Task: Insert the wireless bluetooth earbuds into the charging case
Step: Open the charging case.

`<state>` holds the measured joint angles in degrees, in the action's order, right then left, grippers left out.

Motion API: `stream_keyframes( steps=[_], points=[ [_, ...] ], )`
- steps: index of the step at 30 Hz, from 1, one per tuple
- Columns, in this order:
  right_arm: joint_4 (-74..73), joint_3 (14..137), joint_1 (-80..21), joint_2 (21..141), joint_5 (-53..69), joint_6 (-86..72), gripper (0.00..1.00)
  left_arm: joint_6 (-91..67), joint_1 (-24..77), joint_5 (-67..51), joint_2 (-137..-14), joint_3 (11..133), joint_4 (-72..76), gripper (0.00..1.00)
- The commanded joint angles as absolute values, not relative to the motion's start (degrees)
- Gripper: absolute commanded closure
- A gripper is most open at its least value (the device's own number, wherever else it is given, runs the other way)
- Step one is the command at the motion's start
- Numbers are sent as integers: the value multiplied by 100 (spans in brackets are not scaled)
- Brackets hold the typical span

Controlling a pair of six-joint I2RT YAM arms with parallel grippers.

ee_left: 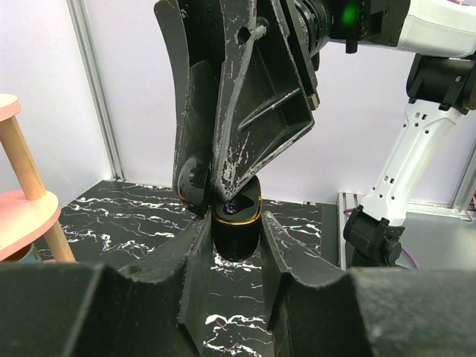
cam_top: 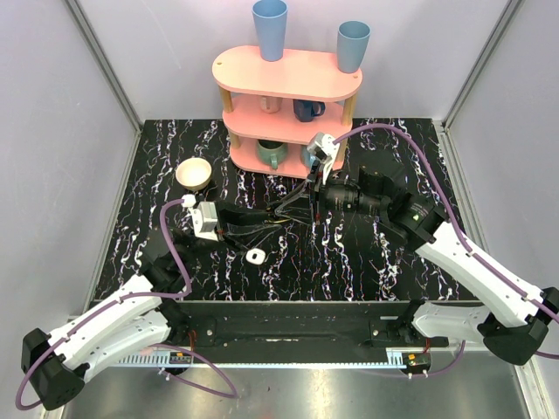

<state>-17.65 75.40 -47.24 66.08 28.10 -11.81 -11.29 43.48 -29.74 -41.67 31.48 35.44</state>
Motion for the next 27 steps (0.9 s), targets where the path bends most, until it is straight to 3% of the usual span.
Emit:
stream_keyframes(
  steps=[1, 8, 12, 27],
  points=[
    [-1538, 7480, -4737, 6425, 2672, -1178, 79, -1107, 4342, -2575, -4034, 3252, 3727, 79],
    [-1442, 7392, -4737, 6372, 2593, -1204, 82, -1090, 4342, -2409, -4017, 3252, 3630, 76],
    [-1336, 7304, -4737, 6284, 2523, -1230, 83, -1090, 4342, -2303, -4017, 3243, 3560, 69],
    [-1151, 7163, -4737, 6108, 2443, -1239, 85, -1116, 4342, -2030, -4034, 3269, 3419, 65]
  ],
)
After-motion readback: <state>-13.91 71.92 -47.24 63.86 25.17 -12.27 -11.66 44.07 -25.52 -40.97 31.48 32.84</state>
